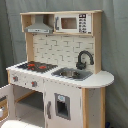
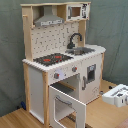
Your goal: Play with the kitchen
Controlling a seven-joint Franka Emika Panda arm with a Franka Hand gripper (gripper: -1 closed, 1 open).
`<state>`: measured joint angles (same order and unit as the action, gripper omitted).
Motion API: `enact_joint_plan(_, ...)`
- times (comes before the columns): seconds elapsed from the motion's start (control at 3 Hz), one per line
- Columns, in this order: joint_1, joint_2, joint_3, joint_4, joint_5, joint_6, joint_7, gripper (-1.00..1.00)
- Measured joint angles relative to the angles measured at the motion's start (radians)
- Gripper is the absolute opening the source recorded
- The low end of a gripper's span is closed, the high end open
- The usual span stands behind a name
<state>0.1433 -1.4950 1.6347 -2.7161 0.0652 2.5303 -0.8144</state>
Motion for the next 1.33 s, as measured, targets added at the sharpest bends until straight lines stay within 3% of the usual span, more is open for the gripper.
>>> enact_joint_plan(0.33,-0.058,-0.001,0.02,0.06,-0.007,-0.05,0.017,1.0)
enact_joint_plan(0.67,-0.118,-0.002,0.044,0.134,-0.008,-0.056,0.042,1.0)
enact_joint_plan(1.33,-0.212,-0.005,0.033,0.309,-0.013,-0.082,0.088,1.0)
